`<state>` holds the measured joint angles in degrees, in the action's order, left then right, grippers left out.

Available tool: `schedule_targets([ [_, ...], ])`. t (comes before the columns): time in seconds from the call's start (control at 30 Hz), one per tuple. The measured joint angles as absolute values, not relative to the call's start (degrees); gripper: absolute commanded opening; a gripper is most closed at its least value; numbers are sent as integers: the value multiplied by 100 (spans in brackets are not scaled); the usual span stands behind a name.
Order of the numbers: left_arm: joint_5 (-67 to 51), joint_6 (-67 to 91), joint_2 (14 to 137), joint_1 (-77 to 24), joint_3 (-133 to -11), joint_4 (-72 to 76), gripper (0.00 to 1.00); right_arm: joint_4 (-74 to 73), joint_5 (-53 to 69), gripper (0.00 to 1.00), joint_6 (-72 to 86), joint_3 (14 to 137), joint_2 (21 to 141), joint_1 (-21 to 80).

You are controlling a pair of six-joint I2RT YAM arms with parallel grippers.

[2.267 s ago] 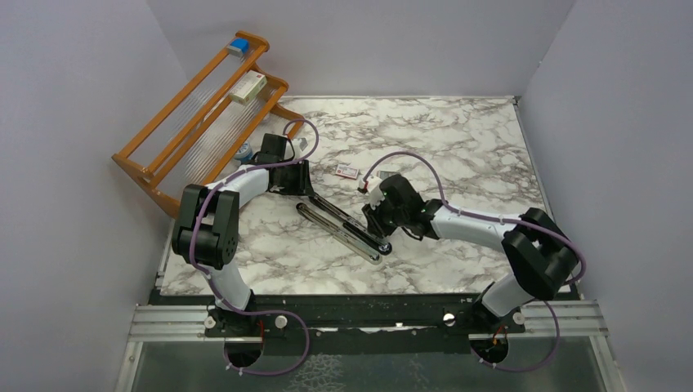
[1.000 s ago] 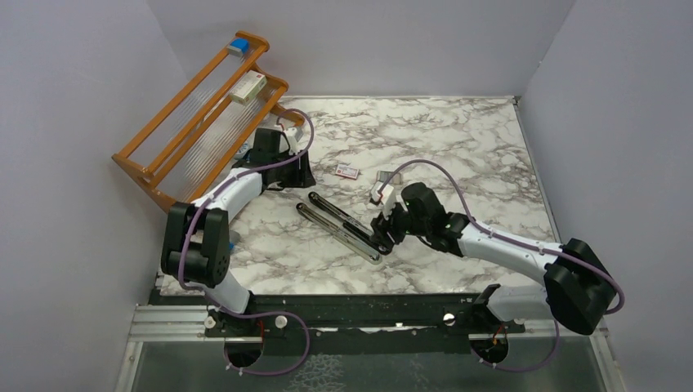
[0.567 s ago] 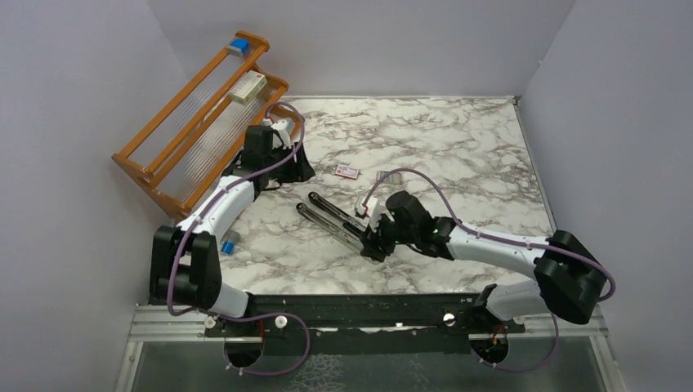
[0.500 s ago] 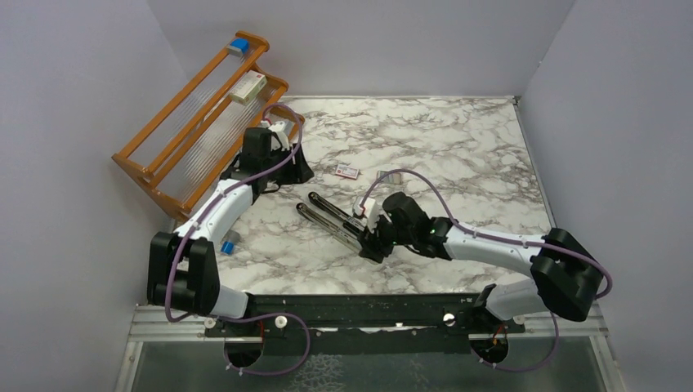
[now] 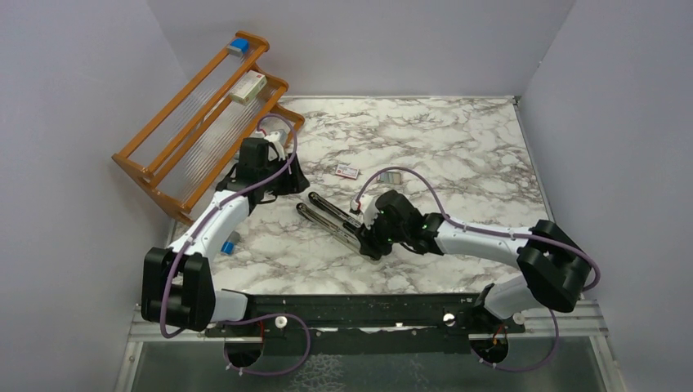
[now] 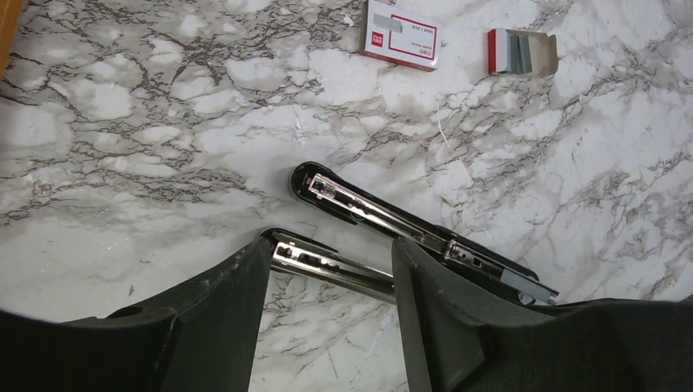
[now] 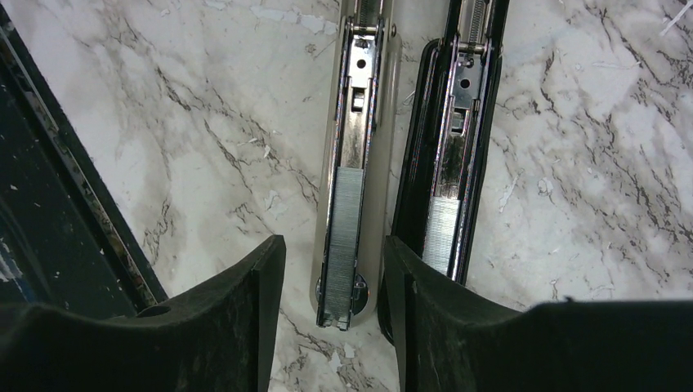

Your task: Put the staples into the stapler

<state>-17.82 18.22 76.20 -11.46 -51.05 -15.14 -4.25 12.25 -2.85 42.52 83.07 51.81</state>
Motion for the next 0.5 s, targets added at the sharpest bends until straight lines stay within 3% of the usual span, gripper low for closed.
schedule_targets([
  [0.5, -1732, 1837, 7463, -1146, -5024, -1579, 60, -1002, 858, 37, -1, 4364, 8659, 5387],
])
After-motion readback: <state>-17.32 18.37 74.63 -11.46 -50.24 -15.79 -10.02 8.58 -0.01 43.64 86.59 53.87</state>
